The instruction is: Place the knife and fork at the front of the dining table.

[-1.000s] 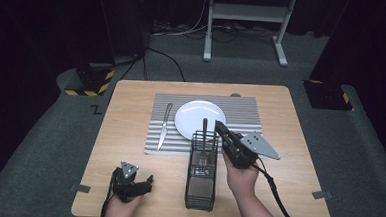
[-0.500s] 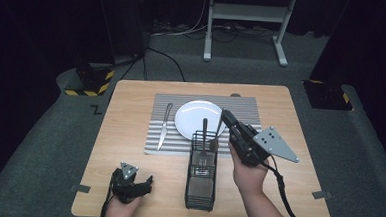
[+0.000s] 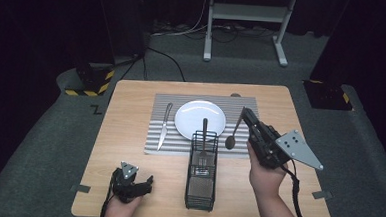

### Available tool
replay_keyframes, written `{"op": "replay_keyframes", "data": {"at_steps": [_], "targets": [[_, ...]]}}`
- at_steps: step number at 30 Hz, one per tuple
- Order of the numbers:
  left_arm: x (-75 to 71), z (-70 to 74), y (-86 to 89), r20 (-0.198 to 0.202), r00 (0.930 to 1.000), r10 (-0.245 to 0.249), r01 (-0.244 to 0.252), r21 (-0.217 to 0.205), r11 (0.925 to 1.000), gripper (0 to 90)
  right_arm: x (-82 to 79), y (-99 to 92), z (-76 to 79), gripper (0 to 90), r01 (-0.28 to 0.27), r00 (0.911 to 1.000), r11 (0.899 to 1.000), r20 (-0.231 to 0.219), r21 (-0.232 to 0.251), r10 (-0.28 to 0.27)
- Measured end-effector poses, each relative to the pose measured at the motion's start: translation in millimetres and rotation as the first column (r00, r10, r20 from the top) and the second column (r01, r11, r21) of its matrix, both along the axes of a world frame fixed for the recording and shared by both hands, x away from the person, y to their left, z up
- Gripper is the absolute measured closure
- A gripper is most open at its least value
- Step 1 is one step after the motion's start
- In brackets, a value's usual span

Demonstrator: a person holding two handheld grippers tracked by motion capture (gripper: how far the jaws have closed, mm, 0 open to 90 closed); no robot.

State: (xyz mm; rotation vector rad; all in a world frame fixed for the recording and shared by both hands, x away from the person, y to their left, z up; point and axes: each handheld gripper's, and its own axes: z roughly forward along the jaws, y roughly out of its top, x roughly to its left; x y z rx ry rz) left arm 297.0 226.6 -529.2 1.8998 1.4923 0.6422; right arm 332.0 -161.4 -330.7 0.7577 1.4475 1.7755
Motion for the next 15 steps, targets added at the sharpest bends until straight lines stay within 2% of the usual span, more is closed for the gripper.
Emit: {"op": "replay_keyframes", "data": {"at_steps": [7, 15], "targets": [[-0.1, 0.0, -0.2, 0.0, 1.0, 0.002, -0.002, 0.002, 1.0, 12.9, 4.8, -22.8, -23.2, 88.9, 0.057, 0.9973, 0.998, -0.045, -0.012, -0.058], [-0.6, 0.0, -0.8, 0.001, 1.0, 0.006, -0.006, 0.002, 1.0, 13.2, 14.4, -41.7, -53.0, 88.9, 0.105, 0.9879, 0.994, -0.111, -0.033, -0.108]]}}
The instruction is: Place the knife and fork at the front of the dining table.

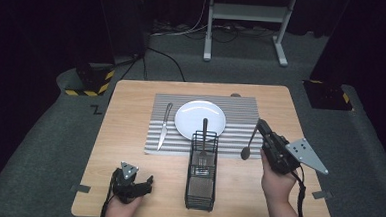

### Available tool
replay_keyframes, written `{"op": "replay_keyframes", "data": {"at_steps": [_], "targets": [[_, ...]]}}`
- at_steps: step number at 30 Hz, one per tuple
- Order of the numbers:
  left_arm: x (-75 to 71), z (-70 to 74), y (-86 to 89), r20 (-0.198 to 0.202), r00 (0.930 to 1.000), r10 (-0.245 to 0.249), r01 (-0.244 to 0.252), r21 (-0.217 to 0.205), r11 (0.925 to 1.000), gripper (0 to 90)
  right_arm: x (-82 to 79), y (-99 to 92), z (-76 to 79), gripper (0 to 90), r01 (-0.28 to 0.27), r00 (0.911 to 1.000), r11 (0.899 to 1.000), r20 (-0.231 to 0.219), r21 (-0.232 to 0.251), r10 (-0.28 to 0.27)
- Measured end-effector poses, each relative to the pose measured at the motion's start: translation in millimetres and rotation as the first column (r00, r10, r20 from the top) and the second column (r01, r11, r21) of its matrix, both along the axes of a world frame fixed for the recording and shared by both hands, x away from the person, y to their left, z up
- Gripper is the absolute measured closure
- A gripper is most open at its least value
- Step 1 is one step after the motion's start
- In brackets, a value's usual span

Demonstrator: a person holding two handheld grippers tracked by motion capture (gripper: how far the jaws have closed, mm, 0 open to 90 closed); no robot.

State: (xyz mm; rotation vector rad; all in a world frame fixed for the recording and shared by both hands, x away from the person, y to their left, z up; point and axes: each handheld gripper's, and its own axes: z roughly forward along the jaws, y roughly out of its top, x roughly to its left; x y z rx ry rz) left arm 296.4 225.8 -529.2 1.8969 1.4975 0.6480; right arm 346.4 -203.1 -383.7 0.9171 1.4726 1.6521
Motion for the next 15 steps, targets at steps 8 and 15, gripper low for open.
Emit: {"op": "replay_keyframes", "data": {"at_steps": [8, 15], "targets": [[-0.2, 0.0, 0.0, -0.001, 1.0, 0.0, 0.0, 0.001, 1.0, 13.3, 9.4, -4.1, -22.2, 88.9, 0.023, 0.999, 1.0, -0.037, -0.013, -0.023], [-0.3, 0.0, -0.1, -0.001, 1.0, 0.0, 0.0, 0.0, 1.0, 13.3, 26.1, 4.4, -32.2, 88.9, 0.029, 0.9976, 0.999, -0.063, -0.028, -0.031]]}}
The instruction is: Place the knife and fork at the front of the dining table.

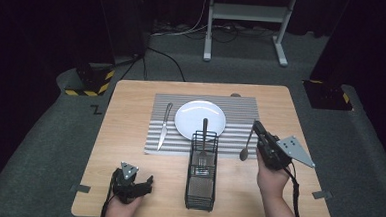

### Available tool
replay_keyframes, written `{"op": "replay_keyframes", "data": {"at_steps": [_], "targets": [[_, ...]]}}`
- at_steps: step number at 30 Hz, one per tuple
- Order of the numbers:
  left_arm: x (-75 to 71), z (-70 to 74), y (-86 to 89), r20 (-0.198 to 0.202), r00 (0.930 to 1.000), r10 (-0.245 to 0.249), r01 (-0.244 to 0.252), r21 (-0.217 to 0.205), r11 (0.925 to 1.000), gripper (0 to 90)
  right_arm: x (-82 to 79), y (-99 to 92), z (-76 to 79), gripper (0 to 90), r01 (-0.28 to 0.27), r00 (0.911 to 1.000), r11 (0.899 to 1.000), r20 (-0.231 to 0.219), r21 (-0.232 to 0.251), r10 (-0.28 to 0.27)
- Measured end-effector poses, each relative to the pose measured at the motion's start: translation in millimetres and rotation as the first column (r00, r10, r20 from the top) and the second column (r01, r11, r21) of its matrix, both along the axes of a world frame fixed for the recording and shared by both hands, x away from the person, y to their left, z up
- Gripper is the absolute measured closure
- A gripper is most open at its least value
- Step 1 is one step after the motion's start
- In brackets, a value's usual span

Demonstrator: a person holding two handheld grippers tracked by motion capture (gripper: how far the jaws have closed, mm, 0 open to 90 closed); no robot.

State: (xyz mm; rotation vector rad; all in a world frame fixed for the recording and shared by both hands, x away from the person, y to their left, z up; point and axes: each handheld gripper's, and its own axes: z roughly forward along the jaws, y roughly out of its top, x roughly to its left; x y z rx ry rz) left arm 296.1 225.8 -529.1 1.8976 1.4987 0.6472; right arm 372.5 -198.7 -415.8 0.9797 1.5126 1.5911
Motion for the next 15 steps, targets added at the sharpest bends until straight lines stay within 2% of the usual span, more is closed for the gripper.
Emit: {"op": "replay_keyframes", "data": {"at_steps": [15], "targets": [[0.0, 0.0, 0.2, -0.001, 1.0, -0.001, 0.001, -0.004, 1.0, 13.4, 49.2, 18.3, -22.0, 88.9, 0.015, 0.9967, 0.999, -0.079, -0.036, -0.018]]}}
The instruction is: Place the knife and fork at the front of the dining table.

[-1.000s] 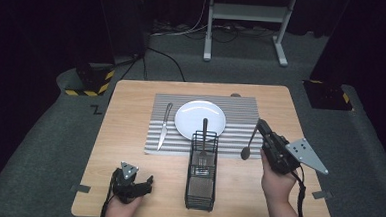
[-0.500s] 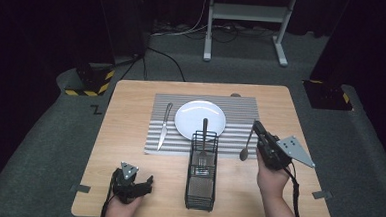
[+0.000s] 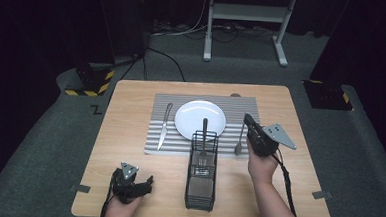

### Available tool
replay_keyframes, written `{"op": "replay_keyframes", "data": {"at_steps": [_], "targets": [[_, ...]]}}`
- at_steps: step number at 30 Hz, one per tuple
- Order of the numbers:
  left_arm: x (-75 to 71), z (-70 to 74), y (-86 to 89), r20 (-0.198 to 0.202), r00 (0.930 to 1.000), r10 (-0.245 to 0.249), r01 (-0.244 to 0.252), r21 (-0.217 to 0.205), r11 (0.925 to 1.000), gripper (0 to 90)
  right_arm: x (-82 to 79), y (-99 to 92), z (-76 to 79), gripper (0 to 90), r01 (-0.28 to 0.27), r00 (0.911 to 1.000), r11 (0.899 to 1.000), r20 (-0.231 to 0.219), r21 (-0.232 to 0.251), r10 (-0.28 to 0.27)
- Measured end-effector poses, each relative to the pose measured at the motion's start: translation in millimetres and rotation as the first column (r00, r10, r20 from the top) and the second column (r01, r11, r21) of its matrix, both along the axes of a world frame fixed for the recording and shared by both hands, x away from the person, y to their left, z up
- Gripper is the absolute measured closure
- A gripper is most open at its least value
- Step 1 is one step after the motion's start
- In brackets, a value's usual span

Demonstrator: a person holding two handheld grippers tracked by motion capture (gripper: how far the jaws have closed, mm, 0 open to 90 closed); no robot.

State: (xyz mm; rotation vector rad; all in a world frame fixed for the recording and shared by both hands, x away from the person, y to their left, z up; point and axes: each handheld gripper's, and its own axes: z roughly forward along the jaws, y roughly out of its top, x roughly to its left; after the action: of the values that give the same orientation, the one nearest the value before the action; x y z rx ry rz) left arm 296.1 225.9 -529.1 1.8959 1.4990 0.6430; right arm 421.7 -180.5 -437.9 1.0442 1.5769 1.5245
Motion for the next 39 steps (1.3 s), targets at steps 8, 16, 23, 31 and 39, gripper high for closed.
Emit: {"op": "replay_keyframes", "data": {"at_steps": [8, 16, 23, 31, 39], "targets": [[0.0, 0.1, 0.5, 0.0, 1.0, -0.004, 0.004, 0.001, 1.0, 13.3, 24.3, 4.5, -5.7, 88.8, 0.018, 0.9996, 1.0, -0.023, -0.01, -0.018], [0.0, 0.0, 0.3, 0.0, 1.0, -0.004, 0.004, 0.0, 1.0, 13.3, 50.5, 4.7, -11.4, 88.4, 0.033, 0.9972, 0.999, -0.067, 0.012, -0.032], [0.0, 0.0, 0.3, 0.0, 1.0, -0.003, 0.003, 0.0, 1.0, 13.3, 83.2, 8.4, -23.8, 87.9, 0.07, 0.9899, 0.997, -0.125, 0.014, -0.067], [0.0, 0.1, 0.6, 0.0, 1.0, -0.004, 0.004, 0.001, 1.0, 13.3, 105.0, 16.0, -38.7, 87.7, 0.09, 0.9809, 0.996, -0.172, -0.013, -0.091], [0.0, 0.1, 0.9, 0.0, 1.0, -0.005, 0.005, -0.001, 1.0, 13.3, 118.7, 20.7, -46.5, 87.3, 0.11, 0.9694, 0.993, -0.215, -0.049, -0.118]]}}
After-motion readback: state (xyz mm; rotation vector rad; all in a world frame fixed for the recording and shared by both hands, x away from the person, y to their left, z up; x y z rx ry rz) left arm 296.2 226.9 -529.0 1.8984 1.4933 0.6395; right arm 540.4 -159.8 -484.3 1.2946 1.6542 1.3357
